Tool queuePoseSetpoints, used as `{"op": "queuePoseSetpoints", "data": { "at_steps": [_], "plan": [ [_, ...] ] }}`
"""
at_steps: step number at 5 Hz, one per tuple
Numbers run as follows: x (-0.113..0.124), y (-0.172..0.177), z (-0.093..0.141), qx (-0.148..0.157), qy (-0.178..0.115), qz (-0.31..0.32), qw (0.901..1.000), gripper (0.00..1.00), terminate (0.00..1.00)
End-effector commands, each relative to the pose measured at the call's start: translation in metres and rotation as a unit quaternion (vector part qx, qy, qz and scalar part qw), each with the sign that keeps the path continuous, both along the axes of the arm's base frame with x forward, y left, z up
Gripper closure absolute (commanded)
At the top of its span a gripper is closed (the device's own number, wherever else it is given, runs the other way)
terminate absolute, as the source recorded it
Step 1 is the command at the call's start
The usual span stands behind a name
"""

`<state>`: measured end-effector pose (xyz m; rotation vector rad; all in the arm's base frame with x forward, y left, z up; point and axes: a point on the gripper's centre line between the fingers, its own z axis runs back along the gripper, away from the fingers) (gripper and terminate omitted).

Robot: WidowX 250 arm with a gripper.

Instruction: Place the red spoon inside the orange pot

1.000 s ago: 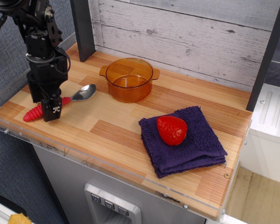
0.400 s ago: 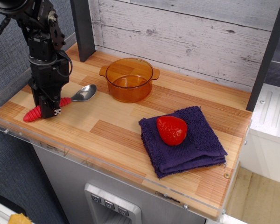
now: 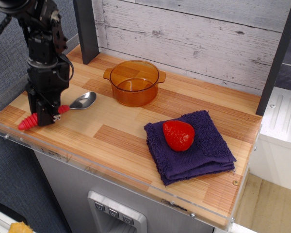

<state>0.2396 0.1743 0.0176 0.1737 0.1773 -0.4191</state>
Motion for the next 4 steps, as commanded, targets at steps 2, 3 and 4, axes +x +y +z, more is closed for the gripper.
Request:
{"op": "queuePoseSetpoints", "data": {
  "at_steps": [2, 3, 4],
  "plan": [
    [0.008, 0.006, 0.07, 0.036, -0.022, 0.076, 0.9962, 1.0, 0.0],
    [0.004, 0.002, 0.083, 0.023, -0.02, 0.14, 0.9897, 1.0, 0.0],
    [0.002, -0.011, 0.095, -0.014, -0.035, 0.164, 0.9857, 1.0, 0.0]
  ]
}}
